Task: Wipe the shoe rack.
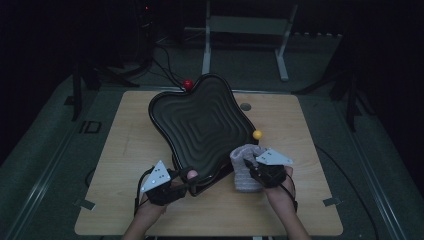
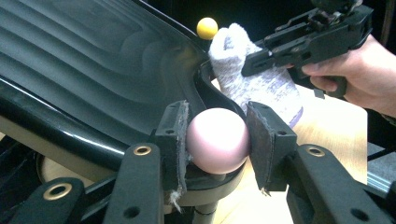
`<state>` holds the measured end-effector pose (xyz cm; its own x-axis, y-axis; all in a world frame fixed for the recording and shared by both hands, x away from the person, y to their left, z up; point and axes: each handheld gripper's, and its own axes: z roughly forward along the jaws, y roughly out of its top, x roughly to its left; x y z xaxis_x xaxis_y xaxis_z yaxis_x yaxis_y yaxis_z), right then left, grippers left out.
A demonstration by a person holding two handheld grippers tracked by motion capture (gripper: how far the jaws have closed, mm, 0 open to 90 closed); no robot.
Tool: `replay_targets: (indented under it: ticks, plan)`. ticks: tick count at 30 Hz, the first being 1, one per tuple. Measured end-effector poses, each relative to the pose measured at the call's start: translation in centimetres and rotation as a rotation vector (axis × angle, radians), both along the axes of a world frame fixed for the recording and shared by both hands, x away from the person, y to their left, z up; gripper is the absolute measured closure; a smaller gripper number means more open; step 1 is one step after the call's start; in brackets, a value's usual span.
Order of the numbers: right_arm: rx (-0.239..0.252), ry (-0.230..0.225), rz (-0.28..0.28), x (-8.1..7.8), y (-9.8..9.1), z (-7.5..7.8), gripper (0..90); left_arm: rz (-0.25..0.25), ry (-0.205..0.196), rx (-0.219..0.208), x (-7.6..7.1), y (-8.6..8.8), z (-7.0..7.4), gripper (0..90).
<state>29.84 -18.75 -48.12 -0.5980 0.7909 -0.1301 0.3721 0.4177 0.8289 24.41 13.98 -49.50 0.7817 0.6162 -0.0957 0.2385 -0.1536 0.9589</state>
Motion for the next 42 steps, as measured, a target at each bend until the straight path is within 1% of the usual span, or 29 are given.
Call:
replay_targets:
  ticks: [2, 4, 6, 7, 10, 12, 15, 18, 20, 21, 23, 24, 25, 27, 28, 29, 31, 32, 33, 34, 36, 37, 39, 42]
  plan:
    - [-0.011, 0.012, -0.004, 0.1, 0.2, -0.7, 71.3, 0.003, 0.0, 0.001, 0.0, -0.1, 0.0, 60.6]
    - [-0.027, 0.037, 0.001, 0.1, 0.5, -1.4, 71.3, 0.002, 0.003, 0.001, 0.0, -0.1, 0.0, 60.6]
    - [-0.022, 0.052, 0.009, 0.0, 0.6, -1.4, 71.3, 0.001, 0.002, 0.001, 0.0, -0.1, 0.0, 60.5]
    - [-0.017, 0.048, 0.016, -0.2, 0.7, -1.1, 71.3, 0.001, 0.002, 0.001, 0.0, -0.1, 0.0, 60.6]
    - [0.031, 0.016, 0.036, -0.7, 0.9, 0.2, 71.3, 0.0, 0.004, 0.0, 0.0, -0.1, 0.1, 60.6]
    - [0.055, -0.009, 0.059, -0.9, 1.3, 0.7, 71.2, -0.003, 0.004, -0.001, 0.0, 0.0, 0.0, 60.6]
    - [0.045, -0.003, 0.069, -0.6, 2.2, 0.4, 71.2, -0.005, 0.006, 0.002, 0.0, -0.1, 0.1, 60.6]
    - [0.013, 0.026, 0.079, -0.1, 3.0, -0.8, 71.2, -0.005, 0.004, 0.001, 0.0, -0.1, 0.1, 60.6]
    - [0.001, 0.049, 0.086, -0.1, 3.4, -1.4, 71.1, -0.005, 0.005, 0.001, 0.0, -0.2, 0.1, 60.6]
    - [-0.01, 0.059, 0.091, -0.1, 3.5, -1.6, 71.1, -0.006, 0.005, 0.002, 0.0, -0.1, 0.1, 60.6]
    - [-0.004, 0.064, 0.094, -0.3, 3.5, -1.5, 71.1, -0.006, 0.005, -0.001, 0.0, -0.1, 0.0, 60.6]
    - [0.008, 0.061, 0.098, -0.4, 3.4, -1.2, 71.1, -0.007, 0.005, 0.0, 0.0, -0.1, 0.1, 60.6]
    - [0.024, 0.05, 0.098, -0.4, 3.3, -0.8, 71.1, -0.007, 0.006, 0.001, 0.0, -0.1, 0.1, 60.6]
    - [0.05, 0.01, 0.093, -0.6, 3.3, 0.1, 71.1, -0.009, 0.007, 0.001, 0.0, -0.1, 0.1, 60.6]
    - [0.059, -0.003, 0.097, -0.8, 3.4, 0.3, 71.1, -0.011, 0.007, -0.001, 0.0, -0.1, 0.1, 60.6]
    - [0.047, -0.007, 0.107, -0.7, 3.6, 0.3, 71.1, -0.012, 0.007, -0.003, 0.0, -0.1, 0.0, 60.6]
    - [0.019, 0.018, 0.123, -0.5, 4.1, -0.5, 71.1, -0.016, 0.012, 0.0, 0.1, -0.1, 0.1, 60.6]
    - [0.012, 0.025, 0.123, -0.5, 4.3, -1.1, 71.1, -0.016, 0.013, 0.003, 0.1, -0.1, 0.1, 60.6]
    - [0.011, 0.042, 0.119, -0.5, 4.4, -1.6, 71.1, -0.014, 0.012, 0.002, 0.0, -0.1, 0.1, 60.6]
    - [-0.001, 0.054, 0.122, -0.5, 4.5, -2.1, 71.0, -0.014, 0.009, 0.0, 0.0, -0.1, 0.1, 60.6]
    - [-0.01, 0.08, 0.126, -0.5, 4.6, -2.7, 71.0, -0.013, 0.009, 0.001, 0.0, -0.1, 0.1, 60.6]
    - [-0.002, 0.089, 0.126, -0.6, 4.5, -2.6, 71.0, -0.012, 0.009, 0.003, 0.0, -0.1, 0.1, 60.5]
    - [0.001, 0.075, 0.134, -0.9, 4.4, -1.9, 71.0, -0.012, 0.008, 0.001, 0.0, -0.1, 0.1, 60.6]
    - [0.045, 0.057, 0.151, -1.5, 4.3, -0.7, 71.2, -0.01, 0.009, 0.0, 0.0, -0.2, 0.1, 60.5]
